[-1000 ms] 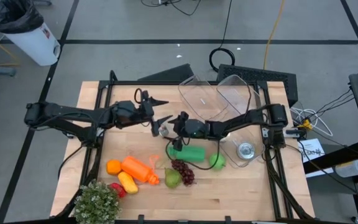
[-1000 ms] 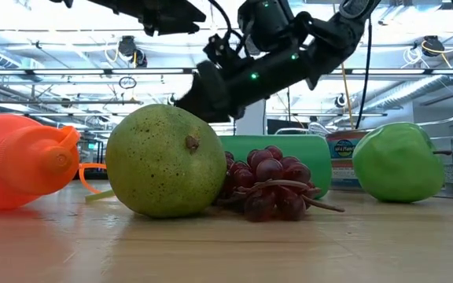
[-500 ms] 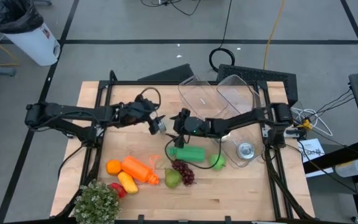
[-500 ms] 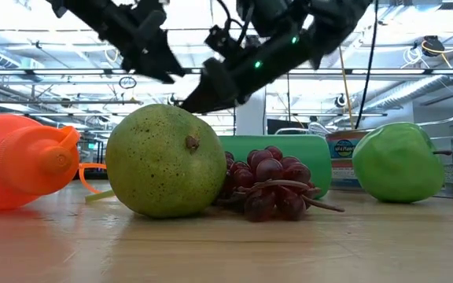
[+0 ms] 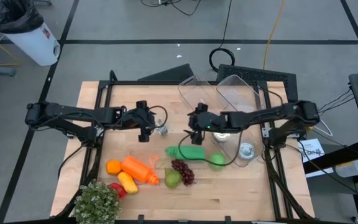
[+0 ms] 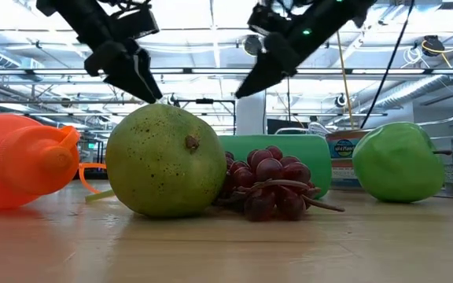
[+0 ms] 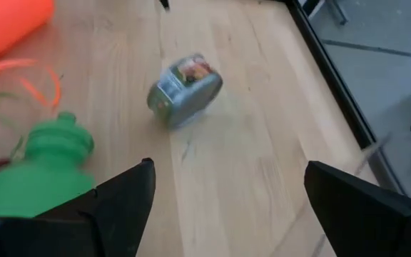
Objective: Pick & Place Food Item
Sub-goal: Put the green tuna can into the bottom transparent bin
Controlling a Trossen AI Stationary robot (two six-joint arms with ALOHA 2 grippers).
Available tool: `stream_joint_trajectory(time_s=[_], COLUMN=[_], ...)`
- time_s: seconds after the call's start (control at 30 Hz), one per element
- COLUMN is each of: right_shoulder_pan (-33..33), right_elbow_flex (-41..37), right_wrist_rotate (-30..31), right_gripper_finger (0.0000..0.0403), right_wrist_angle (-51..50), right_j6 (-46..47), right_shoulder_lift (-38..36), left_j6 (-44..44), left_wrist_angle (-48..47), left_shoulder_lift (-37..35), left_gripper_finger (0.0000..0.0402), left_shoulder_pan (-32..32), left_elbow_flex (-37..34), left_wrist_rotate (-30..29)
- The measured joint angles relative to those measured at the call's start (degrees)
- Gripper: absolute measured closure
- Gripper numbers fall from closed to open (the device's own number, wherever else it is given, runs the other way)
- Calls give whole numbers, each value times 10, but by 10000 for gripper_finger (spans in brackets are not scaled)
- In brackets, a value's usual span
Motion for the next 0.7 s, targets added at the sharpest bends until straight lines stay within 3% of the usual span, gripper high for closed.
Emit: stream_joint_trajectory(time_s=[0.27,0.43,0.7], right_shoulder_pan=[0,0,0], right_elbow_flex=[-84,-110,-114], right_wrist_rotate=[0,-11,-30], right_gripper_finger=[64,64,64], right_wrist_angle=[44,76,73], right_j6=[14,13,14], right_shoulder_lift=[-63,-75,-76], left_j6=[31,72,125], left_wrist_angle=[23,-27,-125], left_shoulder_lift=[72,130,210], left_gripper_finger=[119,119,119], left_shoulder_pan=[2,11,35], left_elbow_flex=[6,64,138], left_wrist_rotate=[29,27,86])
